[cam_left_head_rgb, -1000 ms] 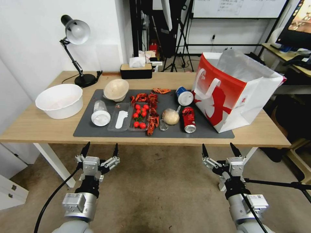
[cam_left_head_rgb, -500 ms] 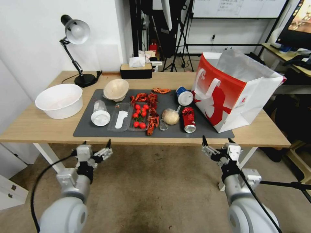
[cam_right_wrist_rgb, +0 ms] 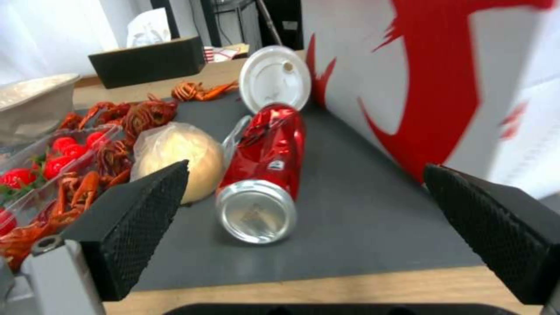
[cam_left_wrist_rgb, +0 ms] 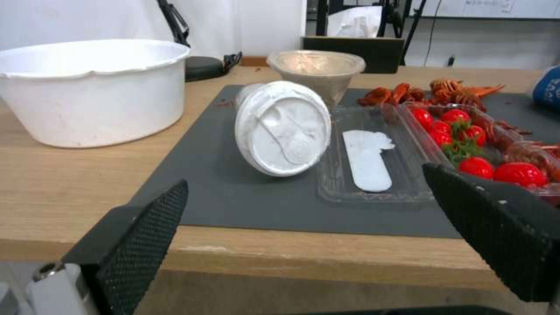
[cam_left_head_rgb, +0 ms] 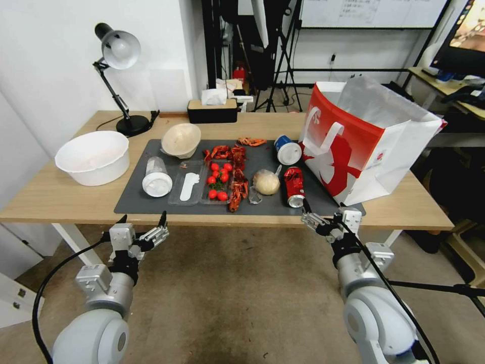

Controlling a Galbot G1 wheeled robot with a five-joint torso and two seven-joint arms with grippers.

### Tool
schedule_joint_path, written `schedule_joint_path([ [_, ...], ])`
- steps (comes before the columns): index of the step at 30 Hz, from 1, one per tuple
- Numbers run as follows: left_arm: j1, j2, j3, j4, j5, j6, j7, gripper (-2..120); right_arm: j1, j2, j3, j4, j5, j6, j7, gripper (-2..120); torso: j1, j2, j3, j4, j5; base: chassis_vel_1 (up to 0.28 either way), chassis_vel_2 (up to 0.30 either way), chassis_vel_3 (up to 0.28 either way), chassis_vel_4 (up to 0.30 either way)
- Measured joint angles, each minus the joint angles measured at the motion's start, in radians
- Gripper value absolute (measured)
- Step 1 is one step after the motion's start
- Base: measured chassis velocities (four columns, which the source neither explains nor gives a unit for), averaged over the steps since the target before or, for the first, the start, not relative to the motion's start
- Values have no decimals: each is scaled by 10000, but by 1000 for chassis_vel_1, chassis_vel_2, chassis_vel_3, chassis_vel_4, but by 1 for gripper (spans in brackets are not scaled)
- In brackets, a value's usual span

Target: Pick up the trash from the table and place it into the takeout bag.

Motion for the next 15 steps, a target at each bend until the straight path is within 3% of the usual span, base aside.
schedule_joint_path([
  [15, 24, -62, -145, 128, 50, -252, 26, 100, 1635, -55, -1009, -1637, 548, -447, 822, 100, 1, 0, 0, 0, 0, 0, 0, 0, 0],
])
